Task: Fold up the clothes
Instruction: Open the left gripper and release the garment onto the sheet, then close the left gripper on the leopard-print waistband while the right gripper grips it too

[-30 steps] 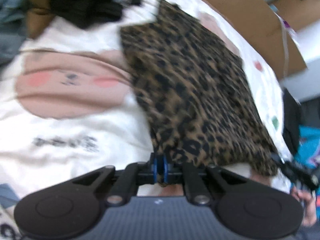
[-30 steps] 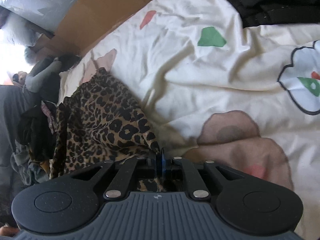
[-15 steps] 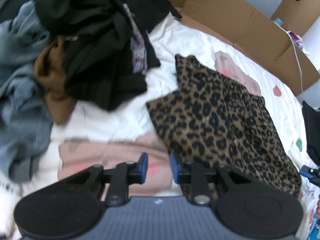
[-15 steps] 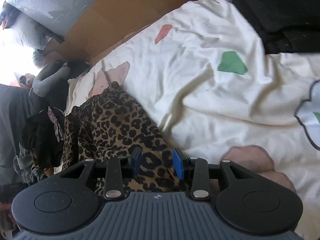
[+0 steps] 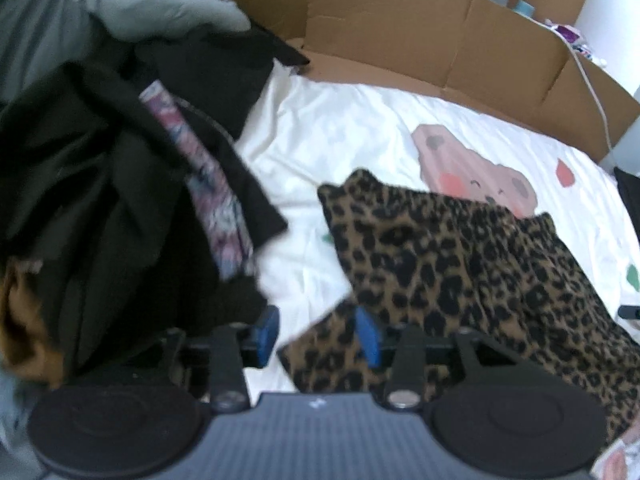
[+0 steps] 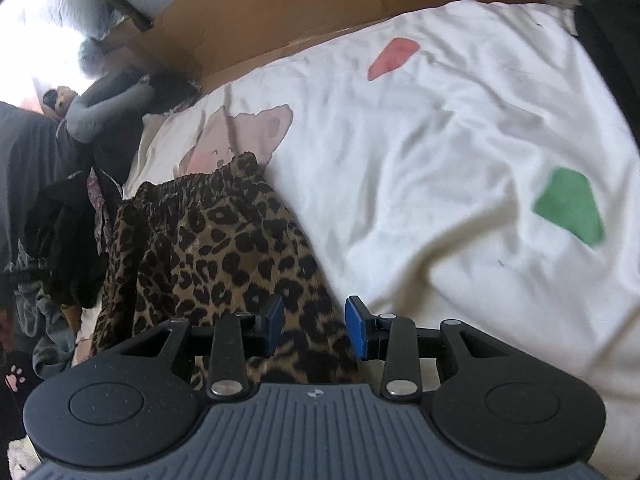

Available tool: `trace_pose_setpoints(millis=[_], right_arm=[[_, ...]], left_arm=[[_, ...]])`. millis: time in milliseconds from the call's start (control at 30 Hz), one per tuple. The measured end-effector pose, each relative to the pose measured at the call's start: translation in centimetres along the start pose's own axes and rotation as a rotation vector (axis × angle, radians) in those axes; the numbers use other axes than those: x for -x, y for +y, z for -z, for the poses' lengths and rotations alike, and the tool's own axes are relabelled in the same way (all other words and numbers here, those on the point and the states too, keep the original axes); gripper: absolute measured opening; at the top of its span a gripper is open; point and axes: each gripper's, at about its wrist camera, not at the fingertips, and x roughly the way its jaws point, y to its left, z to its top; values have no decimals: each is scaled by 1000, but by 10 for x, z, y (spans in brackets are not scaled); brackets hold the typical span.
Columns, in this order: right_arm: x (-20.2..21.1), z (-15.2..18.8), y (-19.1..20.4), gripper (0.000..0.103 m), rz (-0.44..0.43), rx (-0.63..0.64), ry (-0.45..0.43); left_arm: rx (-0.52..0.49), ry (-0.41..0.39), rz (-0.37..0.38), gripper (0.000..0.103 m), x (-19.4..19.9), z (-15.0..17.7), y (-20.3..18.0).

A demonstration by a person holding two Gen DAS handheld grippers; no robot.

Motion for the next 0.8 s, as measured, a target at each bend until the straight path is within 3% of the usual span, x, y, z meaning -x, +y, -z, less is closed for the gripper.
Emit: trace_pose_setpoints(millis=[267,367,467,567,633,667,733,800], right_arm=[[-35,-15,12,45,2,74,69],[-41,-16,17,45,38,135,97],[-44,-14,21,45,20,160,119],[-48,-10,25,44,22,173,136],[-52,-7,28,35,30,181,144],[-53,-5,30,24,42,188,147],[-54,-4,32,10,63,189,144],[-52,-4,30,6,57,166,139]], left_arm=[[-145,-10,56,65,-47,-15,-27],[-176,1,86,65,-61,-10,-33],[-216,20,116,66,-73,-1,-38],[-241,35,83,67,-83,9,-36],[-221,37,82,67,-85,12,-30],[-214,40,89,62,-85,14,-29],[-221,49,109,46,-84,17,-27],[-249,62,89,17,-83,21,-29]])
